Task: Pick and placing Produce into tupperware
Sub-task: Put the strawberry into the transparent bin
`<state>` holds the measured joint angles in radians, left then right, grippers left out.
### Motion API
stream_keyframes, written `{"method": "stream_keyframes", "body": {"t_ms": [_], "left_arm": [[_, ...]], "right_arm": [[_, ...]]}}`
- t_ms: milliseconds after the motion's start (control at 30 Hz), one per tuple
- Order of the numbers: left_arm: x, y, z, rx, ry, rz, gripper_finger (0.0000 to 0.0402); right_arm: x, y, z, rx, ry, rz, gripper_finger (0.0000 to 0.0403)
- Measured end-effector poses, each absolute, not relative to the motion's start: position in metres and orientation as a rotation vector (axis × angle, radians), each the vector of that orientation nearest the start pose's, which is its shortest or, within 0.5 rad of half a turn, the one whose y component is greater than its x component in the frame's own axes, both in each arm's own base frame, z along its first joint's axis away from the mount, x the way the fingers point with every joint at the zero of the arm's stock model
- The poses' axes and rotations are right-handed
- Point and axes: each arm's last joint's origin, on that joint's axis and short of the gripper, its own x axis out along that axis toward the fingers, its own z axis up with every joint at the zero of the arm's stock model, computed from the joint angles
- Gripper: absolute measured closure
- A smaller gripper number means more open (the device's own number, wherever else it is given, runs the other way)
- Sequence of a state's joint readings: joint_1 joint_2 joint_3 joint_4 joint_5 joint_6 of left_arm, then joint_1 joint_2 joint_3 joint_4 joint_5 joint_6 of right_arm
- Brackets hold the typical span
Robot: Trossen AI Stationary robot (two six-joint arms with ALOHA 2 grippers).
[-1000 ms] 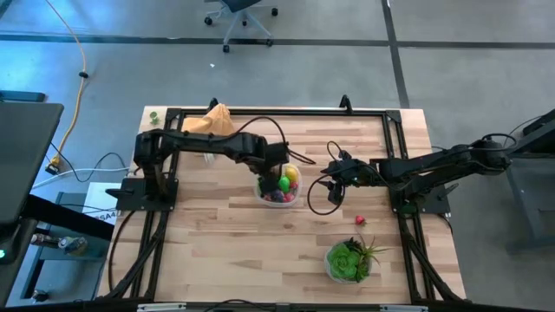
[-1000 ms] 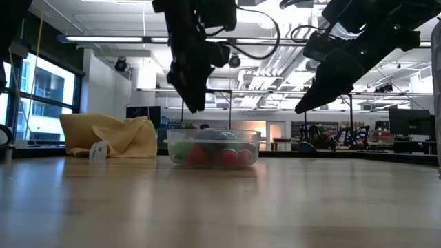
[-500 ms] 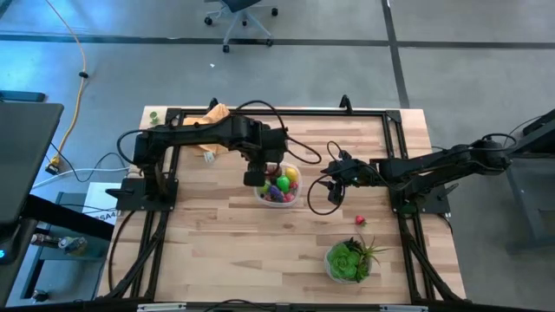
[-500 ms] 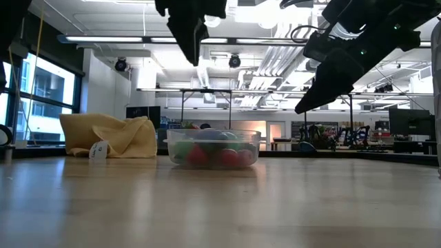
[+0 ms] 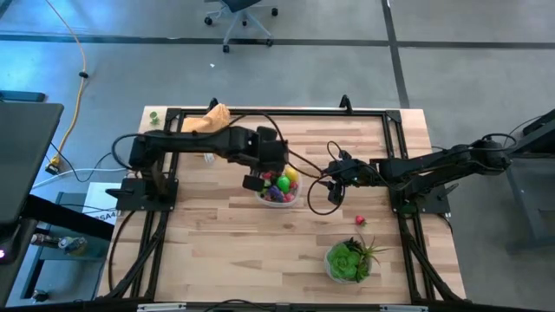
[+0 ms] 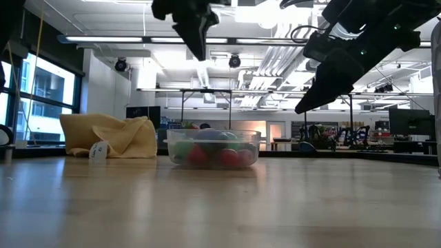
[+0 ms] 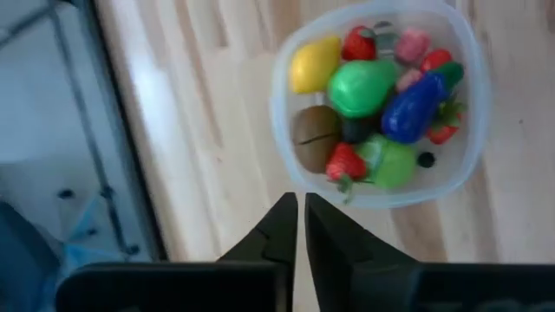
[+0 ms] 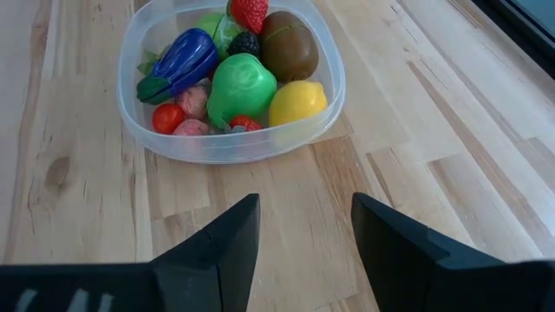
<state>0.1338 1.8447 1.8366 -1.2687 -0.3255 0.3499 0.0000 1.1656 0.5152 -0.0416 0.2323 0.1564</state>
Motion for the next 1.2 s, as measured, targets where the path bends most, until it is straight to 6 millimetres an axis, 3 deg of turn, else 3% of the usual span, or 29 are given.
{"method": "stream_keyframes", "body": {"t_ms": [300,500,667,900,1067,1200], "left_arm": [[0.325,0.042,0.375,0.524,1.173,0.136,0.0399],[0.269,0.040,0.389,0.558,0.969,0.188,0.0399],[0.210,0.035,0.379,0.510,0.657,0.213,0.0399],[0.142,0.023,0.341,0.470,0.348,0.222,0.0400],[0.118,0.018,0.319,0.465,0.176,0.198,0.0399],[0.109,0.017,0.304,0.485,0.156,0.190,0.0401]], "right_arm": [[0.221,-0.007,0.184,0.069,0.669,-0.276,0.0227],[0.221,-0.007,0.184,0.069,0.670,-0.276,0.0227],[0.221,-0.007,0.184,0.069,0.669,-0.276,0.0227],[0.221,-0.007,0.184,0.069,0.670,-0.276,0.0227],[0.221,-0.007,0.184,0.069,0.670,-0.276,0.0227],[0.221,-0.007,0.184,0.069,0.670,-0.276,0.0227]]}}
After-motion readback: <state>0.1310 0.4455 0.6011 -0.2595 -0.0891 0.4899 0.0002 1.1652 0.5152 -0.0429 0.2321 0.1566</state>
